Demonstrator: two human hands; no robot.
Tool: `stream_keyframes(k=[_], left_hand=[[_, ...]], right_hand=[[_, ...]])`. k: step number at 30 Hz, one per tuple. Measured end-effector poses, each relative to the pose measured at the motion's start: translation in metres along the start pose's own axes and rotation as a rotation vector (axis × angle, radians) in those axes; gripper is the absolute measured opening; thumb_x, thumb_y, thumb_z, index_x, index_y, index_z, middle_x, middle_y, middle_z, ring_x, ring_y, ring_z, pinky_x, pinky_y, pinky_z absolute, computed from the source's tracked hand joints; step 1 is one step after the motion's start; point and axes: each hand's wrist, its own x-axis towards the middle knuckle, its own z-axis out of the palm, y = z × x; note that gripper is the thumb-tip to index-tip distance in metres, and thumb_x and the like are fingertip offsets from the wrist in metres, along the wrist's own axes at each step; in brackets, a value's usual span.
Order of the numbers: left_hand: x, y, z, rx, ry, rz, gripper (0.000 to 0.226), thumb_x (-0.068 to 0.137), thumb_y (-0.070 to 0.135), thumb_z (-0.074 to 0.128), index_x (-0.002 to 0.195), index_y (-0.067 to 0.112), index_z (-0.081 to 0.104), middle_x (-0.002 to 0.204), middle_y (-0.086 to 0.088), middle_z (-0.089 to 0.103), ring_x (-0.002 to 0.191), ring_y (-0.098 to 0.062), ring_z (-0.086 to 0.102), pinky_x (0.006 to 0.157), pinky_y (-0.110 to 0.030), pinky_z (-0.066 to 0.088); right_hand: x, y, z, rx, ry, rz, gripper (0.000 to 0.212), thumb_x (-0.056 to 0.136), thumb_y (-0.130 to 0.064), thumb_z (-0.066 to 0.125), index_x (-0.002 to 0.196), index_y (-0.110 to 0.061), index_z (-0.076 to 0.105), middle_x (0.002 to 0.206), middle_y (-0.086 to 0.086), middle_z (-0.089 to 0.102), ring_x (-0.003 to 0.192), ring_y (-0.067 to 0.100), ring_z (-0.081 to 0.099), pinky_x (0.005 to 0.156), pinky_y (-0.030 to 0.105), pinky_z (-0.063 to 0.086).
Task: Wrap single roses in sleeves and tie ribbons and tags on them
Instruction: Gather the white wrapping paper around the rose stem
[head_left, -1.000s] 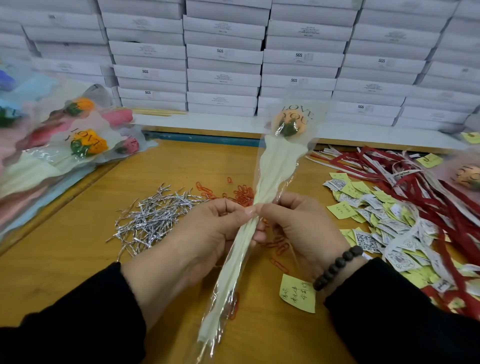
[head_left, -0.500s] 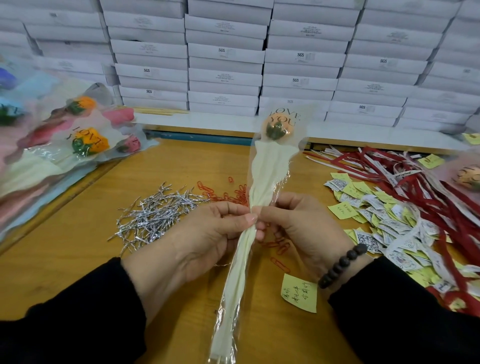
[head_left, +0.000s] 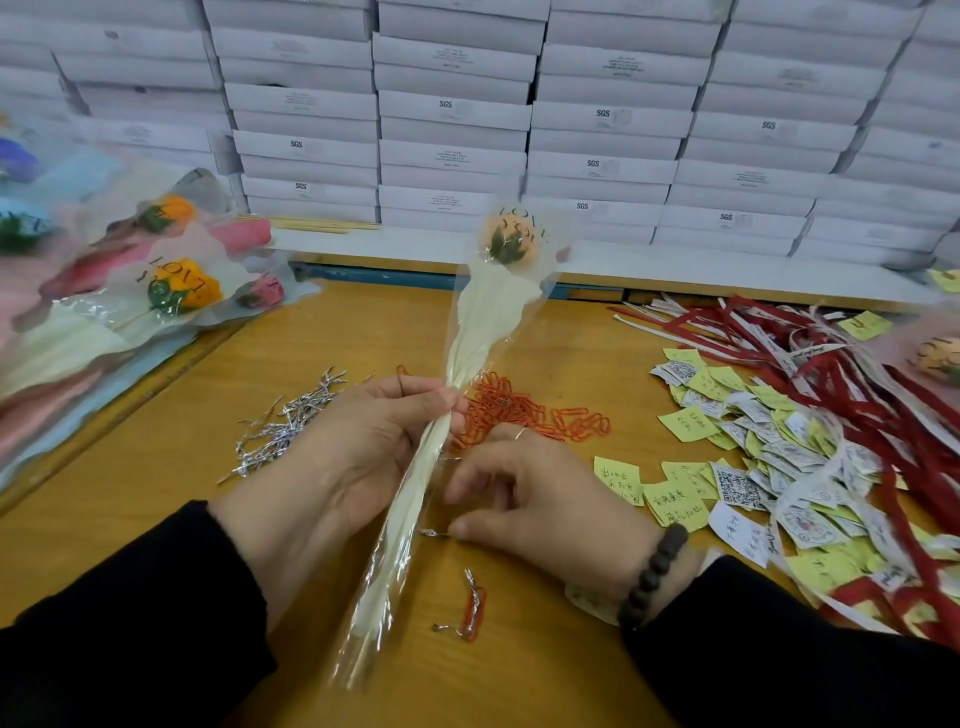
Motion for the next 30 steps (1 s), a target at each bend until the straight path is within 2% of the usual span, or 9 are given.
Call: stream_keyframes(k=[4, 8, 10, 13, 15, 17, 22, 26, 30], left_hand=[[0.001, -0.002, 0.0, -0.015, 0.019, -0.013, 0.02, 0.064, -0.001, 0.062, 0.084, -0.001, 0.059, 0.056, -0.007, 0.066, 0.043, -0.01, 0.06, 0.042, -0.017, 0.05], [0.0, -0.003, 0.001, 0.008, 0.003, -0.026, 0.006, 0.077, -0.001, 0.06, 0.083, 0.002, 0.06, 0.058, -0.007, 0.067, 0.047, -0.01, 0.063, 0.043, -0.019, 0.05], [0.0, -0.003, 0.0, 0.027, 0.007, -0.025, 0.004, 0.08, 0.0, 0.059, 0.084, 0.001, 0.06, 0.06, -0.008, 0.068, 0.048, -0.011, 0.064, 0.042, -0.02, 0.05], [-0.001, -0.004, 0.001, 0.015, 0.009, -0.028, 0.006, 0.079, 0.0, 0.06, 0.085, -0.001, 0.061, 0.062, -0.01, 0.068, 0.049, -0.012, 0.065, 0.041, -0.02, 0.051], [-0.002, -0.004, 0.002, 0.003, 0.003, -0.04, 0.008, 0.077, 0.0, 0.061, 0.085, -0.001, 0.06, 0.062, -0.012, 0.068, 0.048, -0.014, 0.064, 0.042, -0.021, 0.051], [-0.002, -0.006, 0.004, 0.0, -0.001, -0.05, 0.009, 0.076, 0.001, 0.061, 0.084, -0.001, 0.059, 0.061, -0.012, 0.068, 0.047, -0.014, 0.063, 0.044, -0.019, 0.05], [-0.003, -0.008, 0.007, -0.035, -0.007, -0.039, 0.001, 0.082, -0.001, 0.058, 0.082, -0.001, 0.058, 0.058, -0.011, 0.066, 0.047, -0.013, 0.065, 0.043, -0.019, 0.049], [-0.007, -0.012, 0.013, -0.074, -0.043, -0.041, 0.004, 0.082, -0.004, 0.057, 0.085, -0.003, 0.057, 0.058, -0.012, 0.066, 0.047, -0.014, 0.064, 0.043, -0.019, 0.05], [-0.011, -0.015, 0.019, -0.093, -0.103, -0.049, 0.02, 0.068, -0.003, 0.061, 0.087, -0.003, 0.055, 0.06, -0.016, 0.066, 0.048, -0.016, 0.065, 0.042, -0.018, 0.051]], right_hand=[[0.0, -0.004, 0.006, -0.153, -0.025, -0.065, 0.01, 0.08, -0.025, 0.07, 0.088, -0.021, 0.067, 0.086, -0.015, 0.041, 0.068, -0.004, 0.04, 0.062, 0.01, 0.031], [-0.002, -0.006, 0.001, -0.209, -0.075, -0.027, 0.004, 0.089, -0.023, 0.059, 0.086, -0.02, 0.06, 0.097, -0.007, 0.043, 0.087, 0.011, 0.048, 0.079, 0.027, 0.041], [-0.002, -0.003, -0.008, -0.238, -0.097, 0.024, 0.009, 0.093, -0.022, 0.053, 0.084, -0.022, 0.052, 0.096, -0.007, 0.047, 0.088, 0.01, 0.05, 0.078, 0.025, 0.042], [-0.002, 0.002, -0.031, -0.075, -0.071, 0.15, 0.013, 0.094, -0.017, 0.05, 0.081, -0.021, 0.05, 0.077, -0.008, 0.057, 0.058, -0.005, 0.049, 0.056, 0.011, 0.04], [-0.003, 0.005, -0.042, 0.123, 0.006, 0.195, 0.016, 0.093, -0.012, 0.052, 0.079, -0.018, 0.052, 0.068, -0.004, 0.059, 0.047, 0.001, 0.049, 0.05, 0.015, 0.043], [-0.003, 0.008, -0.048, 0.232, 0.104, 0.177, 0.015, 0.091, -0.011, 0.054, 0.078, -0.017, 0.054, 0.067, -0.002, 0.059, 0.049, 0.005, 0.051, 0.048, 0.017, 0.043], [-0.003, 0.009, -0.048, 0.281, 0.265, 0.09, 0.013, 0.092, -0.014, 0.053, 0.079, -0.018, 0.054, 0.06, -0.002, 0.057, 0.056, 0.01, 0.05, 0.055, 0.026, 0.043], [0.0, 0.003, -0.038, 0.443, 0.338, 0.013, 0.013, 0.088, -0.005, 0.057, 0.077, -0.012, 0.056, 0.063, -0.003, 0.055, 0.05, -0.002, 0.051, 0.051, 0.012, 0.042], [0.001, 0.003, -0.023, 0.512, 0.334, 0.022, 0.009, 0.086, -0.001, 0.06, 0.078, -0.006, 0.06, 0.064, -0.002, 0.06, 0.055, 0.002, 0.057, 0.053, 0.014, 0.047]])
